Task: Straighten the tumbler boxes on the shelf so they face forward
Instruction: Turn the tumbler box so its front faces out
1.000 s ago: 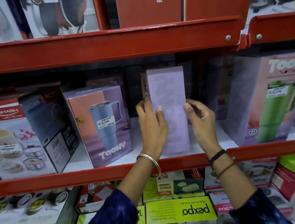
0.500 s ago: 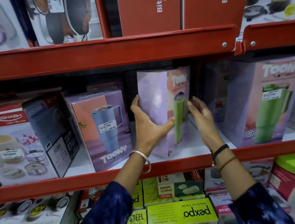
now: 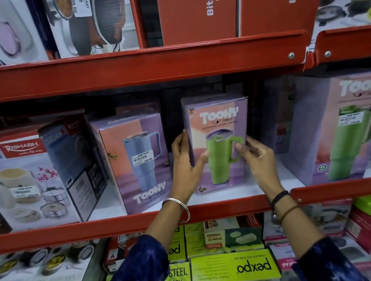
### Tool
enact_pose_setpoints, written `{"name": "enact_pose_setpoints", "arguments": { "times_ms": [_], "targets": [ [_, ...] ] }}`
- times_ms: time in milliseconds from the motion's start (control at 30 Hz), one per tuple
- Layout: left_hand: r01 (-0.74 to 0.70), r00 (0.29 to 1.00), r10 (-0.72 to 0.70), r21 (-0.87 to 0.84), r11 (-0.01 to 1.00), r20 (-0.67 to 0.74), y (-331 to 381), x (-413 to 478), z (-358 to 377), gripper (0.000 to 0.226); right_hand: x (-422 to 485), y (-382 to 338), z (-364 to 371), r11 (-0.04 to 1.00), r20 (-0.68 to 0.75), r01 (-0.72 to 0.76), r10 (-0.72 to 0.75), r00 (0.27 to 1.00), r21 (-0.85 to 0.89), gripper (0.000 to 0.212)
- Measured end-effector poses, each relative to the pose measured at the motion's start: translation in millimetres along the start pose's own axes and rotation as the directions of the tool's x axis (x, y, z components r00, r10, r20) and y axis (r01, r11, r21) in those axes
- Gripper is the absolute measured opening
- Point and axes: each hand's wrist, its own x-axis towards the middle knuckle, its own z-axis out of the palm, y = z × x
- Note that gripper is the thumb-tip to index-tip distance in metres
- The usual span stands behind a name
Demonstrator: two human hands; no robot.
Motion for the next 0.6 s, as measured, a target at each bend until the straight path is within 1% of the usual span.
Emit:
{"name": "enact_pose_setpoints", "arguments": {
  "times_ms": [67, 133, 367, 467, 533, 600],
  "targets": [
    [0.037, 0.999, -0.038, 0.008, 0.999, 0.009, -3.8, 3.3, -0.5, 0.068, -0.4, 4.2, 0.4, 0.997, -0.015, 0.002, -0.003, 1.0, -0.073, 0.041],
    [0.057, 0.998, -0.057, 0.006, 0.998, 0.025, -4.4, 6.8, -0.4, 0.065, -1.5, 6.9, 0.3, 0.992, -0.018, 0.016, -0.018, 1.0, -0.128, 0.04],
    [0.032, 0.999, -0.033, 0.023, 0.999, 0.037, -6.8, 10.5, -0.2, 0.063, -4.1, 17.2, 0.9, 0.986, 0.003, -0.014, 0.015, 1.0, -0.166, 0.043],
    [-0.017, 1.0, 0.016, 0.045, 0.999, 0.013, -6.7, 0.9, -3.0, 0.063, -13.1, 11.3, 7.2, 0.97, 0.017, -0.015, 0.02, 1.0, -0.241, 0.062],
    [-0.065, 0.998, 0.066, 0.061, 0.996, -0.023, -3.7, -9.8, -7.0, 0.061, -24.6, 5.2, 15.9, 0.945, -0.036, 0.022, -0.035, 0.999, -0.325, 0.066],
    [-0.125, 0.989, 0.129, 0.064, 0.99, -0.066, 1.4, -20.5, -16.0, 0.055, -38.0, -5.9, 30.2, 0.915, -0.091, 0.108, -0.156, 0.984, -0.389, 0.064]
  ]
}}
